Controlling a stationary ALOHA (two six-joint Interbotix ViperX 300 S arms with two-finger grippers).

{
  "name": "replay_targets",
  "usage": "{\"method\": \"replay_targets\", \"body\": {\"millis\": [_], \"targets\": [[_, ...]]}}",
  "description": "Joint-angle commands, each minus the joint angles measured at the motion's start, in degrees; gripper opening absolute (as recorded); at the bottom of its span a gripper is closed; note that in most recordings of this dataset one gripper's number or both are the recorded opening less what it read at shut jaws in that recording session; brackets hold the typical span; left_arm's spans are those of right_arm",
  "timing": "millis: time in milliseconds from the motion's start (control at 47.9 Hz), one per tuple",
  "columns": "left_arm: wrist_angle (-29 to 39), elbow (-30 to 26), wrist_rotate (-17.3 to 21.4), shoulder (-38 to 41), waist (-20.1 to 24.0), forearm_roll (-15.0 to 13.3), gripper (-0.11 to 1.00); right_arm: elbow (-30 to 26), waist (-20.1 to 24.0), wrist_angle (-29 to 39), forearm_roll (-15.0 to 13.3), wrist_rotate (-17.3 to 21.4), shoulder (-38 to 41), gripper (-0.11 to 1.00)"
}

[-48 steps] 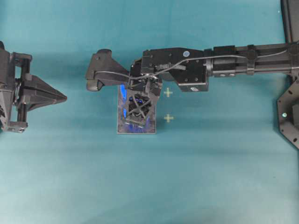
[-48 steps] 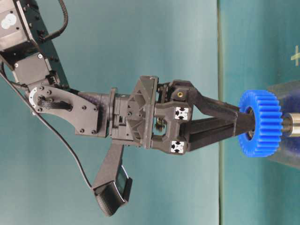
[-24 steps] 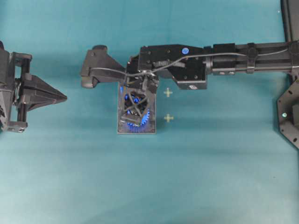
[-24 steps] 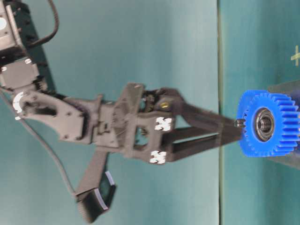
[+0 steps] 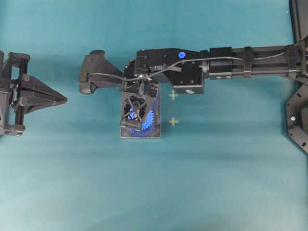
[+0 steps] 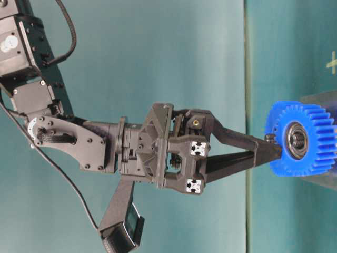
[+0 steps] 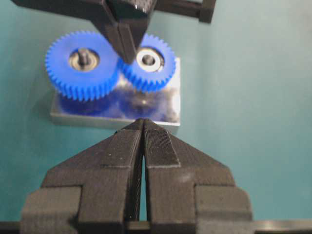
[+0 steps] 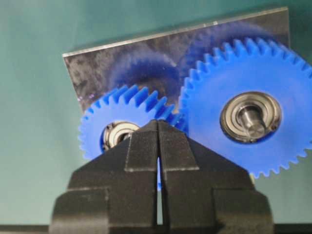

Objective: Fit the small gear onto the shaft.
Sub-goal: 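Carry the small gear over the empty shaft next to the large gear, then lower the small gear onto the shaft, meshing it with the large gear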

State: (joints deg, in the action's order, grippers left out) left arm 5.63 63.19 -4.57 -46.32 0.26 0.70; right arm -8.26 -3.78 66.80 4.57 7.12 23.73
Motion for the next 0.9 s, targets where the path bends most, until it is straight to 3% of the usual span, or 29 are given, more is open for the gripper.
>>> {"method": "replay_targets", "body": {"millis": [0, 396, 563, 876], "targets": [[-0.53, -0.7, 0.0, 0.0, 0.09, 0.09, 0.0, 1.58, -0.62, 0.35, -0.26, 0.53, -0.97, -0.01], [-0.35, -0.35, 0.0, -0.79, 0.09, 0.09, 0.0, 10.72, 4.13, -0.44, 0.09, 7.91, -9.23, -0.01], [-0.35, 0.0, 0.0, -1.23, 0.09, 0.09, 0.0, 9.76, 4.04, -1.49, -1.05, 9.32, -11.34, -0.01], [-0.35, -0.09, -0.09, -1.32, 0.18, 0.09, 0.0, 3.52, 1.41, -4.83, -2.37, 8.17, -5.36, -0.01]]}}
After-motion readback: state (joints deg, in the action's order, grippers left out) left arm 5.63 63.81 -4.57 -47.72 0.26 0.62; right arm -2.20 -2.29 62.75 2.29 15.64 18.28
